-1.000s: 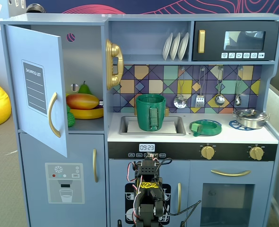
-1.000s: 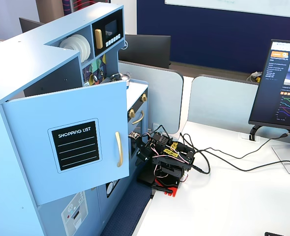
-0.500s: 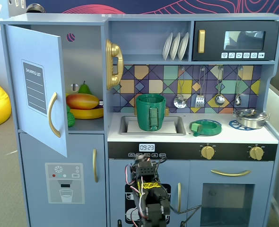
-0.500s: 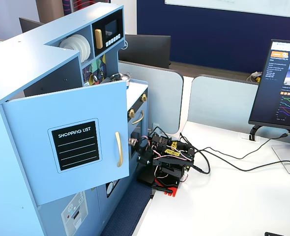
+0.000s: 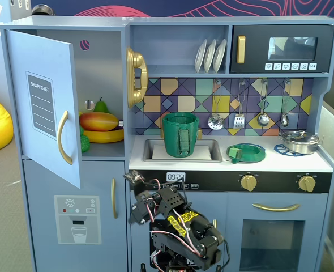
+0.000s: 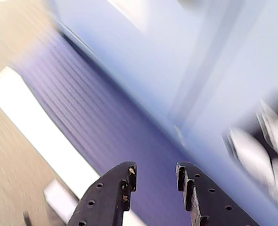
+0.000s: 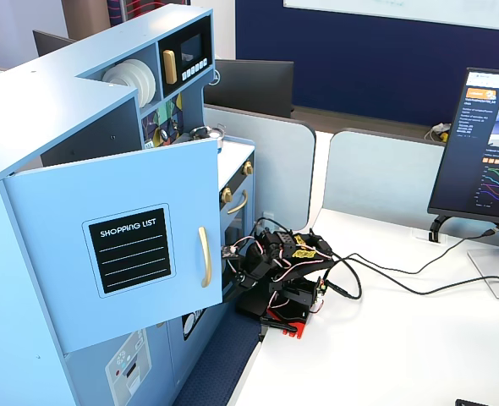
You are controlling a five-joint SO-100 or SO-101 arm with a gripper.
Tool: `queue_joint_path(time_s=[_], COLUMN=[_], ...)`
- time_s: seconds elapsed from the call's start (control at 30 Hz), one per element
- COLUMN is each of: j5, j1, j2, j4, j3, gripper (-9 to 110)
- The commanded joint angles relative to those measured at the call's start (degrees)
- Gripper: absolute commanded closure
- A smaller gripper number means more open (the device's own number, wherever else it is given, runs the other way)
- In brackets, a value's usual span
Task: Close the left cabinet door
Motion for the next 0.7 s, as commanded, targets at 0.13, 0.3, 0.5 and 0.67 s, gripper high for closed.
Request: queue_joint_path(time_s=[0.13, 0.3, 0.5, 0.67], j5=[-2.0, -5.8, -7.6, -11.1], j1=[-12.9, -20.4, -26.3, -31.7], j2=[-2.3, -5.6, -13.2, -18.8], j4=[-5.9, -12.2, -16.4, -19.3], j3=[-14.3, -20.0, -30.5, -38.5], gripper=[102, 102, 102, 102])
